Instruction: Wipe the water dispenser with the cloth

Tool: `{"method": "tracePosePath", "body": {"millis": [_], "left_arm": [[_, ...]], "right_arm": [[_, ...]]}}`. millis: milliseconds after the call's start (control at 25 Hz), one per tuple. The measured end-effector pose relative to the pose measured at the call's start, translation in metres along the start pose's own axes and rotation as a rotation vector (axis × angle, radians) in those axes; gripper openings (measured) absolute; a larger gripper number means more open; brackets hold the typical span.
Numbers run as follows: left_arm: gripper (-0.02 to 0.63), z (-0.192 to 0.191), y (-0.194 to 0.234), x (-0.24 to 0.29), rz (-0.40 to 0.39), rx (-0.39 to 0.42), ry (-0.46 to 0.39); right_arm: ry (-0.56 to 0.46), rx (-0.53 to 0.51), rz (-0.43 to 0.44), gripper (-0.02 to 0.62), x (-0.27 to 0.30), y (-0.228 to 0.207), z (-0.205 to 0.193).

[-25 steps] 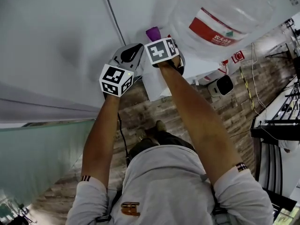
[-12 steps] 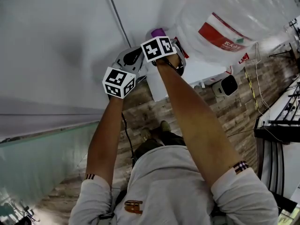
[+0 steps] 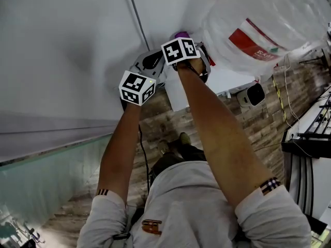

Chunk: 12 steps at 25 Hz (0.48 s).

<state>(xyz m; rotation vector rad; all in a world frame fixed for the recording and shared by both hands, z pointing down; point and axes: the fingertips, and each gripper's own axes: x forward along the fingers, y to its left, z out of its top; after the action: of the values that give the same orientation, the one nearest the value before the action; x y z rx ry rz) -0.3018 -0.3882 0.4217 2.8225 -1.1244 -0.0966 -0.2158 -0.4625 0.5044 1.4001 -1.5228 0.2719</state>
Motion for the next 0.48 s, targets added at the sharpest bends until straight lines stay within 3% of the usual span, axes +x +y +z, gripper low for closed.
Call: {"method": "tracePosePath", "body": {"millis": [480], "left_arm": [[-0.002, 0.002, -0.008, -0.010, 0.000, -0.002, -0.004]], "right_arm": [[0.053, 0.011, 0.018, 0.110, -0.014, 0.003, -0.021]]}}
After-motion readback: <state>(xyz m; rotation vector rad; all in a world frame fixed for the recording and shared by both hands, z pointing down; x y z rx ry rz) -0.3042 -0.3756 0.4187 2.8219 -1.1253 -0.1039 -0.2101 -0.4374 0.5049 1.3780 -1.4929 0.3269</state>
